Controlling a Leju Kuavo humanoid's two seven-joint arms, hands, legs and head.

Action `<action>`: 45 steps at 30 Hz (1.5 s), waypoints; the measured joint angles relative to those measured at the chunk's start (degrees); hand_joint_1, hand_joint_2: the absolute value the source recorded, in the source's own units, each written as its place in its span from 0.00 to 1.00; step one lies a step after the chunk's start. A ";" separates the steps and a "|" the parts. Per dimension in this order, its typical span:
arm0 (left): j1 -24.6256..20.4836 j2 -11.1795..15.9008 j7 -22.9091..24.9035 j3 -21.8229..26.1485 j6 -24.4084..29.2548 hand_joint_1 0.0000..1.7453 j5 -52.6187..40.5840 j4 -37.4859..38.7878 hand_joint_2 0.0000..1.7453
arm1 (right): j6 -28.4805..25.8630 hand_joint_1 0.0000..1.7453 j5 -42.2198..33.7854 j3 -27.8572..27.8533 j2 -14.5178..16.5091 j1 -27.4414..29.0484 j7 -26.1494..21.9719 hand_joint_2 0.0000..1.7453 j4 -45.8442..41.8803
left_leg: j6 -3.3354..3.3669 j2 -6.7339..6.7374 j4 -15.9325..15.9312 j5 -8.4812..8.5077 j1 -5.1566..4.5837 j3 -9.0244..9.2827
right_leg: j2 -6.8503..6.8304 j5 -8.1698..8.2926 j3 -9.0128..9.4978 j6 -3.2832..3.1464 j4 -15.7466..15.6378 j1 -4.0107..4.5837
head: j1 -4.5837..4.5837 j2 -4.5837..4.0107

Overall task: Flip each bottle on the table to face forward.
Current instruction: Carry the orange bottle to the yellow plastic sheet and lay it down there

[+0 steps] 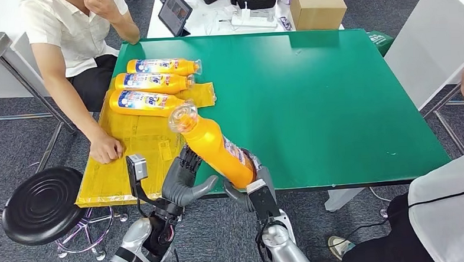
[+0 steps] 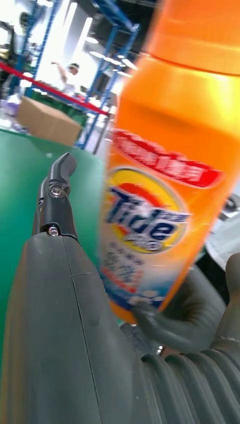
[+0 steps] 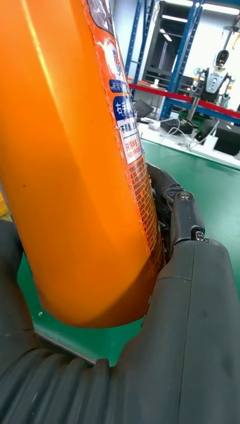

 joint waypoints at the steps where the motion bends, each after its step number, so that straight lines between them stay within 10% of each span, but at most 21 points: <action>1: 0.00 0.03 0.01 -0.20 -0.43 0.00 0.09 -0.11 1.00 | 0.01 1.00 -0.02 0.09 0.00 -0.23 0.01 1.00 0.20 | 0.00 0.00 0.00 0.00 0.00 0.00 | 0.00 0.00 0.00 0.00 0.00 0.00 | -0.01 0.00; 27: -2.84 -0.62 0.48 -0.70 -1.15 0.00 2.30 2.45 1.00 | -1.19 1.00 3.92 4.71 0.66 -1.58 0.72 1.00 3.55 | 0.00 0.01 0.00 0.00 0.00 0.00 | 0.00 0.00 -0.01 0.00 0.00 0.00 | 0.01 0.00; 32: -2.87 -0.70 -0.30 -0.70 -1.94 0.83 2.39 2.46 1.00 | -0.84 1.00 3.56 5.24 0.85 -1.82 0.58 1.00 4.21 | 0.00 0.01 0.00 0.00 0.00 0.00 | 0.00 0.00 -0.01 0.00 0.00 0.00 | -0.01 0.00; 45: -2.84 -0.66 -1.78 -0.29 -2.85 1.00 2.46 2.46 1.00 | -0.13 1.00 3.14 5.90 0.94 -2.20 0.12 1.00 5.04 | 0.00 0.01 0.00 0.00 0.00 0.01 | 0.00 0.00 -0.01 0.00 0.00 0.00 | 0.00 0.00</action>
